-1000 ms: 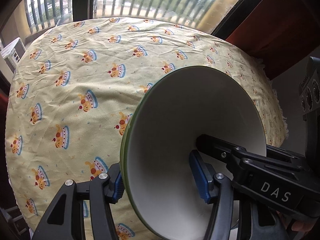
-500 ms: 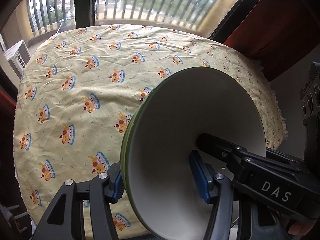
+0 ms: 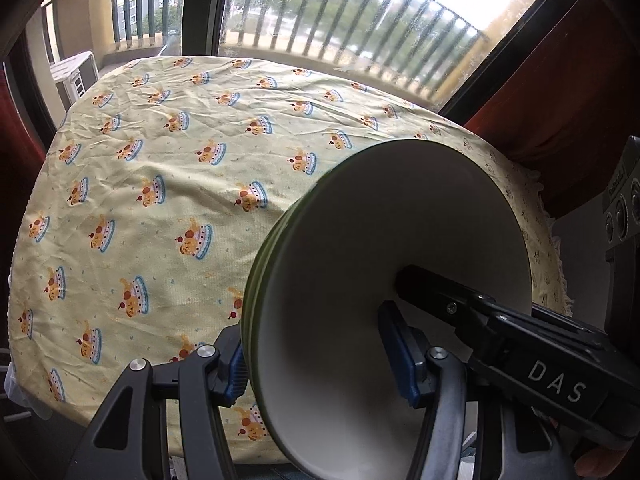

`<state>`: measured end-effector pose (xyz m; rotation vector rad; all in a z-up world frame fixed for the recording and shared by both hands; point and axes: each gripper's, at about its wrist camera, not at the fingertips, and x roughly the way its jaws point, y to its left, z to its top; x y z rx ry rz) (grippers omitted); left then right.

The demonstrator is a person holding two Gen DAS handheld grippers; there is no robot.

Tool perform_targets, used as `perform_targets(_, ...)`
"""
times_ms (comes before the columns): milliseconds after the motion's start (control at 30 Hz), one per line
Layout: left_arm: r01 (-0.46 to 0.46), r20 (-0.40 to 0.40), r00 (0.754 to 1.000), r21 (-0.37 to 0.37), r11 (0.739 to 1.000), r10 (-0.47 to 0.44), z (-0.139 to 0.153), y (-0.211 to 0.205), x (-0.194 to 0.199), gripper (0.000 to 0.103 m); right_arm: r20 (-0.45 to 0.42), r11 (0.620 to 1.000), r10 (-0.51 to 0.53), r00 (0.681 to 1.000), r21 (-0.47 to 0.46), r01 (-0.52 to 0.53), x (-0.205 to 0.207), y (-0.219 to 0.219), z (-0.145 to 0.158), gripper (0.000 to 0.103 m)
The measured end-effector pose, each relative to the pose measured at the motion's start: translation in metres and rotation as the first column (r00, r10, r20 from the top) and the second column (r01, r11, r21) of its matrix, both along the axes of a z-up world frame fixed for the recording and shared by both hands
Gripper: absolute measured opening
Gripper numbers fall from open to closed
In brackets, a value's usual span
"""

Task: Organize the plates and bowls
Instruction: 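Lift the nested bowls with both grippers and carry them over the plate stack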

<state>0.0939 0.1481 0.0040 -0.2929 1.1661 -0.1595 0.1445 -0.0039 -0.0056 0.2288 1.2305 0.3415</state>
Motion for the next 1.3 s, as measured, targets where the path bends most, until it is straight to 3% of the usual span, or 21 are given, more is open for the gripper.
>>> perform_targets(633, 0.032, -0.035, 0.999, -0.066, 0.997, -0.034, -0.026, -0.077, 0.016, 0.057, -0.040, 0.998, -0.030, 0.999, -0.061, 0.028, 0.009, -0.082, -0.016, 0.037)
perform_targets(1300, 0.082, -0.143, 0.985, -0.128, 0.988, -0.100, -0.062, -0.096, 0.048, 0.057, -0.147, 0.986, -0.071, 0.987, -0.163, 0.047, 0.031, -0.097, -0.044, 0.037)
